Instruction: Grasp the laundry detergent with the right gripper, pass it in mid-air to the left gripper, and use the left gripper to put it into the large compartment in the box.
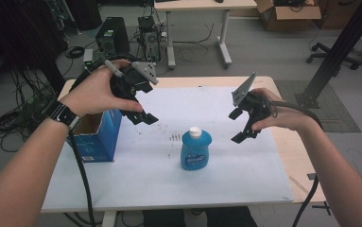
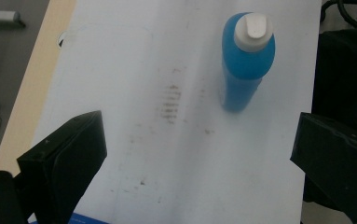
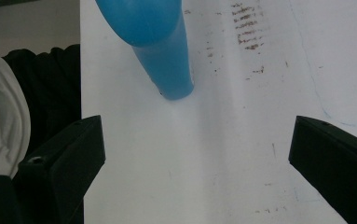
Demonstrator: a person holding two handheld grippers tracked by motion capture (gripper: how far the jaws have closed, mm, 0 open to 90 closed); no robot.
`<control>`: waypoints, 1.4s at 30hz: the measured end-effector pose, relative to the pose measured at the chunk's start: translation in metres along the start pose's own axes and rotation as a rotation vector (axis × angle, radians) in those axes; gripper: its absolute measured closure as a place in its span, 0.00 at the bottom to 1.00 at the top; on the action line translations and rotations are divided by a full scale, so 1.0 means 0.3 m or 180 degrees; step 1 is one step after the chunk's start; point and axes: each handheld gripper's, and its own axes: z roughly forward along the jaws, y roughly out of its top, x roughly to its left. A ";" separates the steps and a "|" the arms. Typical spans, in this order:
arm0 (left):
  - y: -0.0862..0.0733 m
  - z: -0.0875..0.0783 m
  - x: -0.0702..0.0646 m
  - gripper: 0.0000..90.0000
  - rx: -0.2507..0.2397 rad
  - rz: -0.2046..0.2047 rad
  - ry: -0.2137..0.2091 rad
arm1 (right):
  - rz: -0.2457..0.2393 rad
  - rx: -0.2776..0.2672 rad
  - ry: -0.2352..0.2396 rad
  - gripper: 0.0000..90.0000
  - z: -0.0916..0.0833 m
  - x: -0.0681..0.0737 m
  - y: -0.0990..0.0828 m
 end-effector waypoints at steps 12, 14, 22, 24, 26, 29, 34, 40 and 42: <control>-0.003 -0.004 -0.001 0.04 -0.0010 -0.0027 0.0012 | -0.0119 -0.0270 -0.0019 0.04 -0.041 0.004 0.013; -0.003 -0.001 -0.002 0.04 -0.0015 -0.0028 -0.0006 | -0.0125 -0.0307 -0.0015 0.03 -0.043 0.005 0.014; 0.000 0.000 -0.009 0.04 0.0012 -0.0041 0.0013 | -0.0224 -0.0590 0.0032 0.04 -0.038 0.009 0.014; 0.000 0.000 -0.012 0.04 0.0006 -0.0047 0.0020 | -0.0245 -0.0673 0.0050 0.04 -0.035 0.011 0.013; 0.001 0.000 -0.015 0.04 0.0011 -0.0059 0.0018 | -0.0252 -0.0755 0.0067 0.03 -0.029 0.013 0.011; 0.002 0.002 -0.020 0.04 0.0021 -0.0067 0.0029 | -0.0258 -0.0862 0.0084 0.03 -0.016 0.013 0.008; -0.002 0.001 -0.032 0.04 0.0028 -0.0079 0.0032 | -0.0290 -0.0998 0.0166 0.03 0.025 0.017 0.006; -0.009 0.001 -0.040 0.04 0.0027 -0.0096 0.0034 | -0.0289 -0.1155 0.0265 0.03 0.082 0.019 0.009; -0.012 0.003 -0.043 0.04 0.0032 -0.0106 0.0032 | -0.0282 -0.1168 0.0276 0.03 0.095 0.018 0.008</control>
